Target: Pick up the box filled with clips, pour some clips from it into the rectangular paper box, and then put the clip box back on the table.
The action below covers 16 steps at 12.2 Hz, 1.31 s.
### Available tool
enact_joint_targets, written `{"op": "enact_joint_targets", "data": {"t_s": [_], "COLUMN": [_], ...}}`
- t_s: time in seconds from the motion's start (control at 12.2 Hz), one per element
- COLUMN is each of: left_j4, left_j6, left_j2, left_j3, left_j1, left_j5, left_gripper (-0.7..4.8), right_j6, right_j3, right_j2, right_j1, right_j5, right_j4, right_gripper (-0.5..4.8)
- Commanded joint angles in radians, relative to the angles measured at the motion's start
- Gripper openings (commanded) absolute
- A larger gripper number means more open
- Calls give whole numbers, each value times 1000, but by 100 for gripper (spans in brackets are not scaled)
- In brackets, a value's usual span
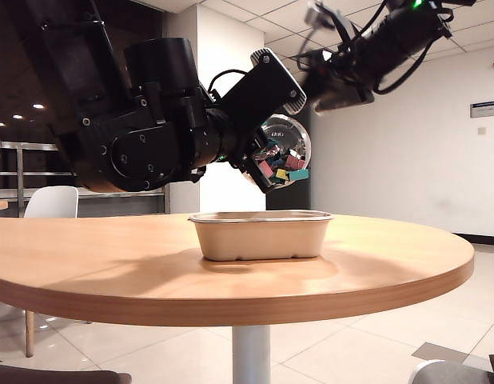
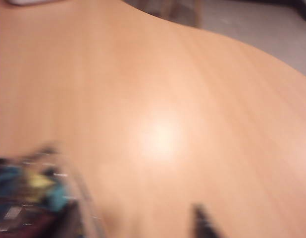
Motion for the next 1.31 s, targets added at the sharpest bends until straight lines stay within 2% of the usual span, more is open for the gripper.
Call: {"op": "enact_joint_targets", "data": {"t_s": [0.08,0.16,0.33,0.57,0.9,1.06,1.31], "left_j4": [37,37,37,37,37,37,37], "left_j6": [-17,-23,-23,-23,-27,-27,-45], "left_j2": [-11,-11,-11,-11,-11,-11,-11], "left_j3": [3,3,3,3,3,3,3], "left_j1": [-2,-2,-2,-2,-2,-2,-2], "left_j5": [17,20,24,30,29,29,30], "left_gripper": [-6,-6,-6,-6,-6,-6,-6], "right_j6": [15,15,14,2,-16,-17,-17], "right_j3": [6,6,6,6,6,6,6], "right_j2": [8,18,49,85,84,84,84], "right_j1": [-1,-1,-1,0,0,0,0], "right_j5": [91,89,43,-117,-114,-80,-130], "right_j4": [63,69,66,-13,5,14,4], "right_gripper": [55,0,-5,-5,-5,-5,-5]}}
